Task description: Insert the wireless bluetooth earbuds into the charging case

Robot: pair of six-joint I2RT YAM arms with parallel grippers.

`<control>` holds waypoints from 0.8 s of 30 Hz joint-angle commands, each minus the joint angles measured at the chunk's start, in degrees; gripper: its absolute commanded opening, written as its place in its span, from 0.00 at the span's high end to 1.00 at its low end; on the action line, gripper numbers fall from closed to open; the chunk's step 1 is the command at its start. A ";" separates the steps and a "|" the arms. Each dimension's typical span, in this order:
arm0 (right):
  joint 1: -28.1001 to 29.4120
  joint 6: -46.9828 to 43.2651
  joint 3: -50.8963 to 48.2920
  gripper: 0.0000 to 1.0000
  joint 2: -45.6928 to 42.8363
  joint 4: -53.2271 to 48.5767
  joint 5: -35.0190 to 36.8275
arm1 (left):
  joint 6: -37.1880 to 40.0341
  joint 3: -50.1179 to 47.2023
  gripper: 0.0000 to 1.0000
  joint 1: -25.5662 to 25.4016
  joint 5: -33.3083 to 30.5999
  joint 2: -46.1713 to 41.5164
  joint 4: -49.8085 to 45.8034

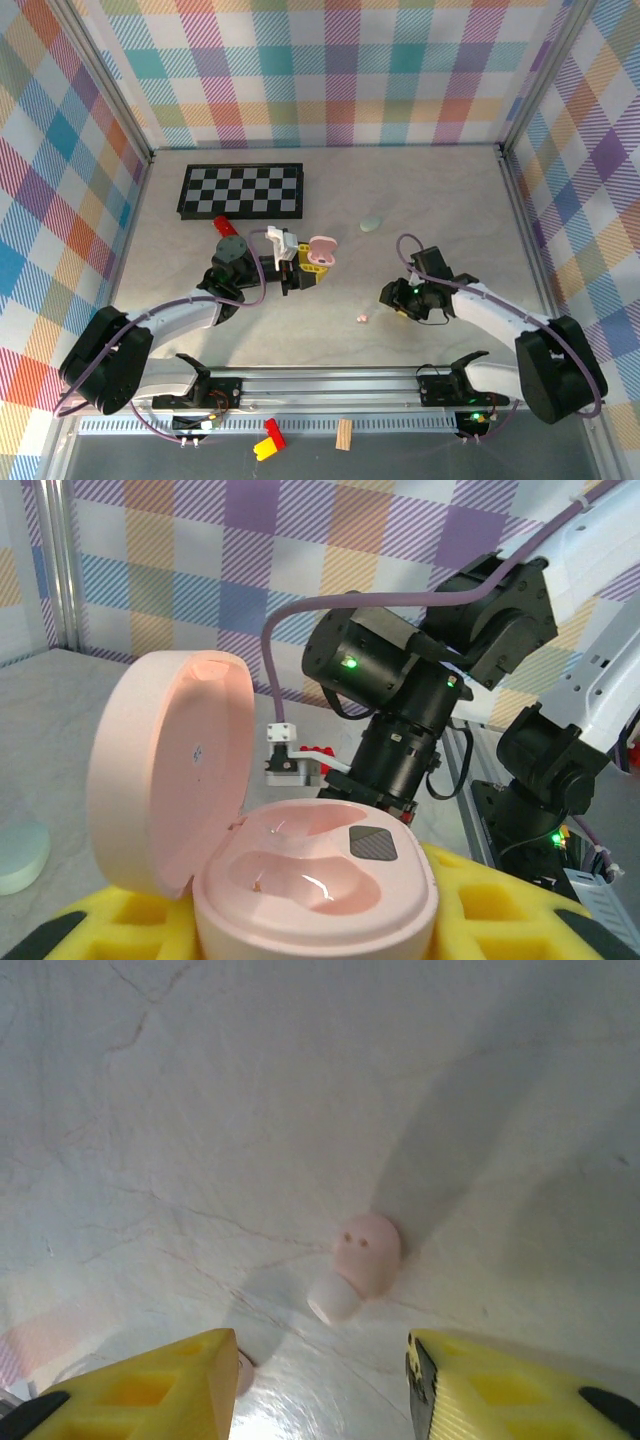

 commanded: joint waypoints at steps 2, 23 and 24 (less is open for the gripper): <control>0.19 -0.97 2.82 0.53 2.80 4.21 -2.28 | 0.25 -1.09 0.66 0.53 0.53 -1.84 1.59; 0.20 1.15 2.83 0.54 1.01 3.52 3.92 | 0.34 -1.44 0.66 0.57 0.42 -1.07 2.27; -0.01 2.65 1.68 0.56 0.64 4.94 3.89 | 0.32 -1.35 0.66 0.53 0.38 -1.10 2.26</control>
